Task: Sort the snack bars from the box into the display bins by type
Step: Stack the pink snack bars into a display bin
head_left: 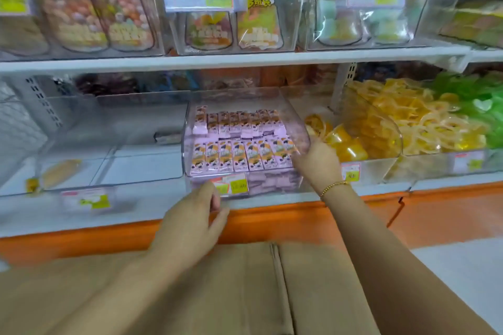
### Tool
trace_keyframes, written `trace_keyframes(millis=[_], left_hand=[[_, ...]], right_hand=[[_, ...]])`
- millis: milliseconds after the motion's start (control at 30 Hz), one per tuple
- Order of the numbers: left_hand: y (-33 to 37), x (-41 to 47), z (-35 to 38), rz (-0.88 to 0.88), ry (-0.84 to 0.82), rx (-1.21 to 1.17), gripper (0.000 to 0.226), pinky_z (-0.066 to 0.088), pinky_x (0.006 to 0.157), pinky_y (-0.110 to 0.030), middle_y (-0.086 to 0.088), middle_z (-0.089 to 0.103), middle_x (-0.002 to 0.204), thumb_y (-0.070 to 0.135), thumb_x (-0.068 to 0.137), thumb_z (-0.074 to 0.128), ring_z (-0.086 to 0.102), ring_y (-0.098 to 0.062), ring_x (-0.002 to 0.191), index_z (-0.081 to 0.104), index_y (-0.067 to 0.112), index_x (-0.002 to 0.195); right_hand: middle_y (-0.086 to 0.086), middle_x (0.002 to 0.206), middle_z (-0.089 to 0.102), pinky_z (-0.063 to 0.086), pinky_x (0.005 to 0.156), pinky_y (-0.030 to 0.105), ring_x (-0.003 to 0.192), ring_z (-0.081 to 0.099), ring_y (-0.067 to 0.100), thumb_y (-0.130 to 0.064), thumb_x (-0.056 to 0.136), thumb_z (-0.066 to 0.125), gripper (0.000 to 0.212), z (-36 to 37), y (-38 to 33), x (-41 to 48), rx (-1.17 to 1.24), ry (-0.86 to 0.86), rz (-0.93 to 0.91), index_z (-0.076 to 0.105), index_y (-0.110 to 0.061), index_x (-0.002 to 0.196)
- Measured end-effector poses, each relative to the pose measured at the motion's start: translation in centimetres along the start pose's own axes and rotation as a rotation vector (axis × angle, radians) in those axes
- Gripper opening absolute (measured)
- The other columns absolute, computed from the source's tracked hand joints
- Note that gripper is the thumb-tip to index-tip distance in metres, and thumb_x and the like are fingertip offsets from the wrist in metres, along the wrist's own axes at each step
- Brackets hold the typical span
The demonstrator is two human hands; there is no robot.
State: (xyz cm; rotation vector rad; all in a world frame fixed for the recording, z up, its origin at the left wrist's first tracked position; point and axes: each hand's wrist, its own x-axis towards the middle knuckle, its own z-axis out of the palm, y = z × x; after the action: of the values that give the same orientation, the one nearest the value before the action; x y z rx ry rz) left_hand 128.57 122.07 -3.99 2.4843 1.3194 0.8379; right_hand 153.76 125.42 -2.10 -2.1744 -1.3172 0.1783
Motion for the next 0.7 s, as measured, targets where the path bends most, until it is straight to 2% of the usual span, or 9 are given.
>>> trace_keyframes(millis=[100,167,200,267,333,467,567,667,700], left_hand=[[-1.4,-6.2,1.3,-0.163,-0.054,-0.110,0.021,0.038,0.056,-0.023,0.011,0.056,0.080,0.021,0.085,0.065,0.050,-0.002,0.059,0.046,0.027,0.092],[-2.3,-10.5,1.9,-0.287,-0.046,-0.185,0.026,0.043,0.059,-0.025,0.012,0.056,0.080,0.014,0.084,0.067,0.056,-0.004,0.068,0.047,0.028,0.093],[-2.6,-12.9,2.0,-0.358,-0.046,-0.189,0.025,0.044,0.058,-0.024,0.011,0.056,0.077,0.015,0.084,0.067,0.058,-0.005,0.068,0.047,0.028,0.087],[-2.8,-17.8,2.0,-0.477,-0.073,-0.151,0.028,0.036,0.052,-0.016,0.007,0.053,0.065,0.017,0.084,0.068,0.052,-0.005,0.055,0.043,0.025,0.072],[-3.0,-22.7,1.8,-0.561,-0.086,-0.139,0.036,0.030,0.048,-0.018,0.002,0.048,0.053,0.016,0.082,0.070,0.042,-0.007,0.045,0.040,0.020,0.064],[-4.7,-31.2,1.5,-0.775,-0.120,-0.138,0.042,0.035,0.054,-0.034,0.003,0.051,0.056,0.012,0.078,0.075,0.047,-0.014,0.049,0.038,0.025,0.063],[-6.4,-35.2,0.9,-0.893,-0.159,-0.174,0.034,0.045,0.073,-0.033,-0.002,0.061,0.078,0.013,0.076,0.076,0.064,-0.029,0.081,0.045,0.026,0.076],[-7.3,-38.0,0.2,-0.837,-0.267,-0.203,0.022,0.044,0.083,-0.025,0.003,0.062,0.094,0.020,0.078,0.076,0.060,-0.015,0.092,0.055,0.024,0.085],[-7.6,-38.7,-0.1,-0.799,-0.303,-0.215,0.019,0.042,0.079,-0.020,0.006,0.062,0.094,0.020,0.078,0.076,0.059,-0.010,0.090,0.058,0.026,0.082]], right_hand=[[0.025,0.124,0.049,0.034,0.092,0.040,0.114,0.045,0.039,-0.015,0.084,0.063,0.051,0.3,-0.1,-5.6,0.059,0.198,-0.047,0.045,0.000,0.130],[0.018,0.116,0.052,0.032,0.081,0.035,0.106,0.047,0.035,-0.012,0.083,0.064,0.030,0.7,-1.0,-10.1,0.218,0.239,-0.081,0.054,-0.005,0.111],[0.012,0.101,0.055,0.031,0.072,0.033,0.098,0.050,0.032,-0.014,0.084,0.064,0.013,1.2,-1.3,-12.5,0.297,0.175,-0.089,0.056,-0.012,0.093],[0.000,0.070,0.049,0.032,0.062,0.033,0.075,0.050,0.022,-0.020,0.086,0.065,0.031,3.1,-1.3,-17.6,0.356,-0.062,-0.074,0.042,-0.021,0.065],[-0.001,0.058,0.039,0.038,0.059,0.033,0.057,0.041,0.016,-0.023,0.089,0.062,0.042,5.7,-0.5,-22.7,0.341,-0.349,-0.039,0.032,-0.018,0.059],[0.000,0.062,0.045,0.036,0.056,0.026,0.052,0.037,0.011,-0.022,0.091,0.058,0.041,12.1,3.1,-30.6,0.174,-0.686,0.063,0.031,-0.017,0.061],[0.002,0.067,0.051,0.034,0.054,0.027,0.050,0.036,0.009,-0.020,0.091,0.053,0.039,15.2,4.5,-34.4,0.032,-0.806,0.041,0.029,-0.018,0.060],[-0.004,0.084,0.052,0.044,0.071,0.025,0.079,0.055,0.013,-0.024,0.089,0.060,0.011,16.6,3.9,-36.5,-0.021,-0.950,-0.039,0.050,-0.020,0.087],[-0.001,0.099,0.058,0.046,0.082,0.025,0.095,0.058,0.016,-0.025,0.089,0.063,0.019,17.4,3.6,-36.7,-0.033,-0.983,-0.066,0.057,-0.017,0.105]])
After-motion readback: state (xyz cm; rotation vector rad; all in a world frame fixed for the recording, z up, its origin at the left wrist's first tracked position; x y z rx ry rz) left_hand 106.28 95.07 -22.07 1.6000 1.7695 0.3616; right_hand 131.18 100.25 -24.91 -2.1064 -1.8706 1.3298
